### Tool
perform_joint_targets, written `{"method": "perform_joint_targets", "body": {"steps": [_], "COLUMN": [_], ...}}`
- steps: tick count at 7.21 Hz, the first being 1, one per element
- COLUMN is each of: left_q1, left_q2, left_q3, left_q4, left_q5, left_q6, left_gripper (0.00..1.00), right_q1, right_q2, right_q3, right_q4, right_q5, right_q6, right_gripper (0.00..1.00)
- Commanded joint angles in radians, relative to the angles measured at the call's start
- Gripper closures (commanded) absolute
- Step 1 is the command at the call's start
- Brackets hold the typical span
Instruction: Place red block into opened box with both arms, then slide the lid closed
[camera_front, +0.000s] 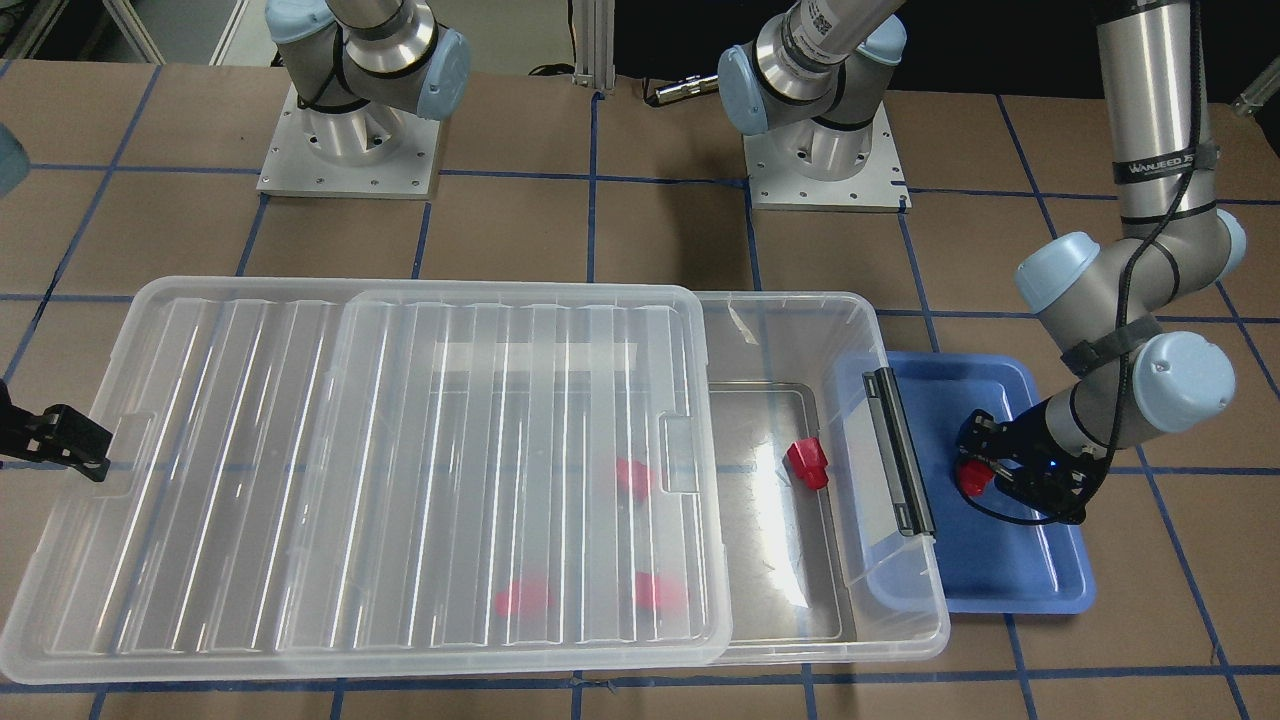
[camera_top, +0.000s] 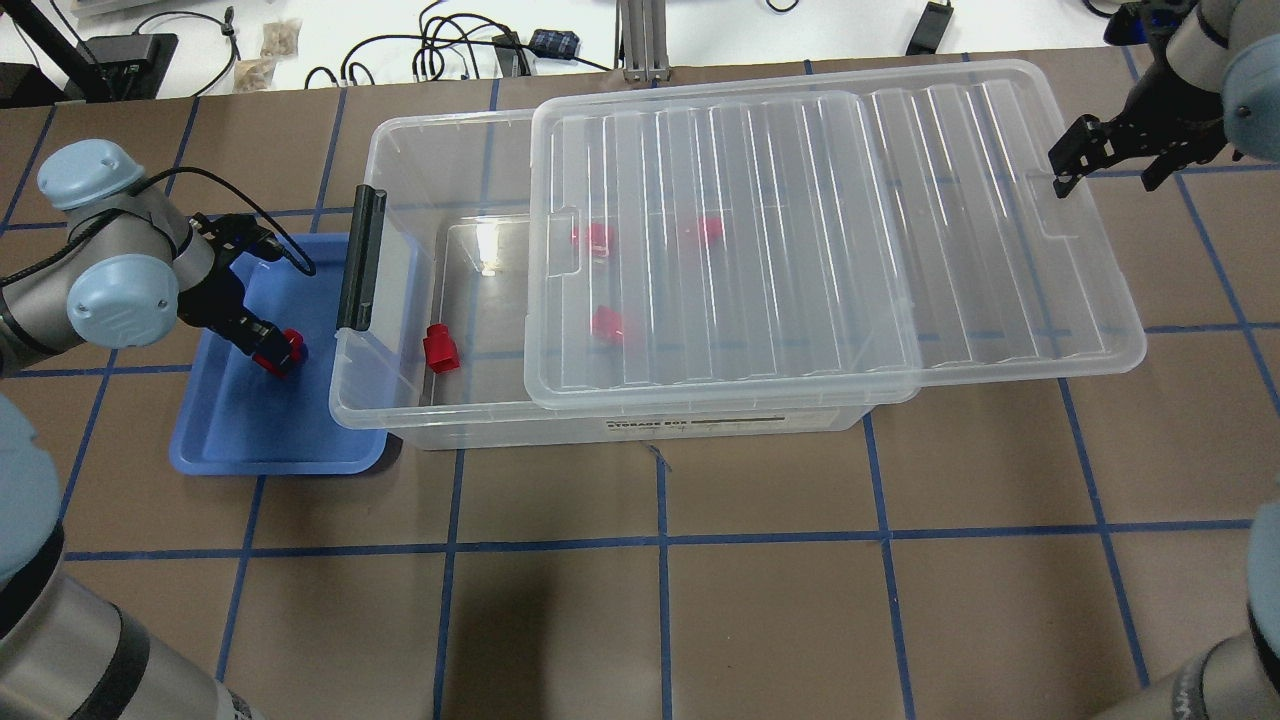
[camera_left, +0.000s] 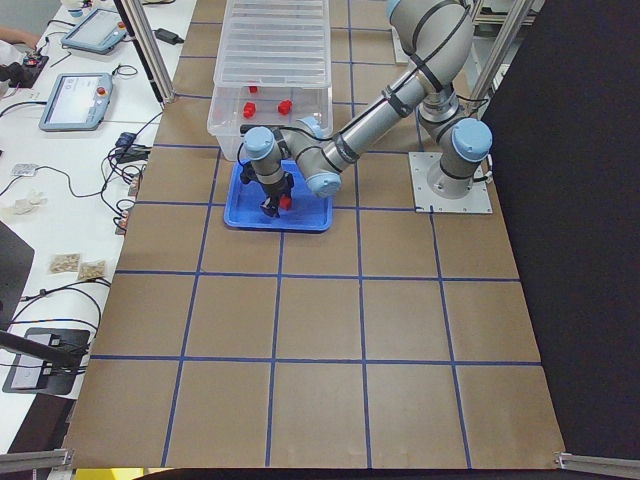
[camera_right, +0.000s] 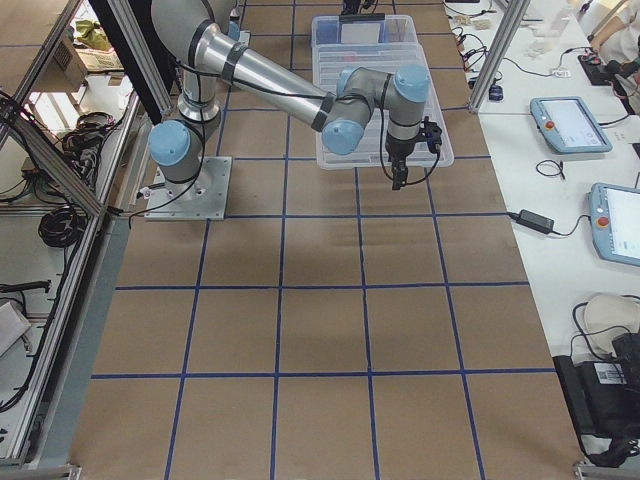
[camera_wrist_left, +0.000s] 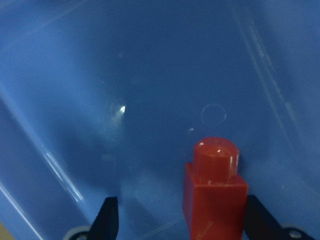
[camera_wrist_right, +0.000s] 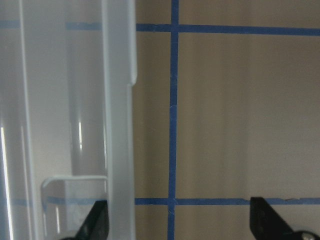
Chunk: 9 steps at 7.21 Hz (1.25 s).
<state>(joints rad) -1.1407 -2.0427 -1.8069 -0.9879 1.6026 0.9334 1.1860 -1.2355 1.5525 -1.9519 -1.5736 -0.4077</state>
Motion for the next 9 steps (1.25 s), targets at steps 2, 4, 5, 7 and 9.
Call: {"method": "perform_joint_targets", "body": {"steps": [2, 4, 5, 7, 9], "left_q1": [0.001, -0.017, -0.019, -0.042, -0.152], "left_q2": [0.021, 0.056, 0.091, 0.175, 0.232], "left_q3": [0.015, 0.064, 0.108, 0.231, 0.341], "left_q4": [0.000, -0.024, -0.100, -0.304, -0.466], "left_q5": [-0.001, -0.007, -0.013, -0.013, -0.013], "left_q6": [-0.002, -0.028, -0.068, -0.186, -0.380], "left_gripper": [1.00, 1.00, 1.00, 1.00, 1.00], "right_q1": [-0.055, -0.066, -0.081, -0.072, -0.049], "right_q2": [-0.002, -0.004, -0.004, -0.038, -0.070], "right_q3": [-0.002, -0.003, -0.003, -0.002, -0.043], "right_q4": [0.001, 0.001, 0.004, 0.007, 0.049], "right_q5": [0.000, 0.000, 0.001, 0.012, 0.014], "right_q6": [-0.059, -0.083, -0.091, -0.092, -0.080], "right_gripper": [0.00, 0.00, 0.00, 0.00, 0.00]}}
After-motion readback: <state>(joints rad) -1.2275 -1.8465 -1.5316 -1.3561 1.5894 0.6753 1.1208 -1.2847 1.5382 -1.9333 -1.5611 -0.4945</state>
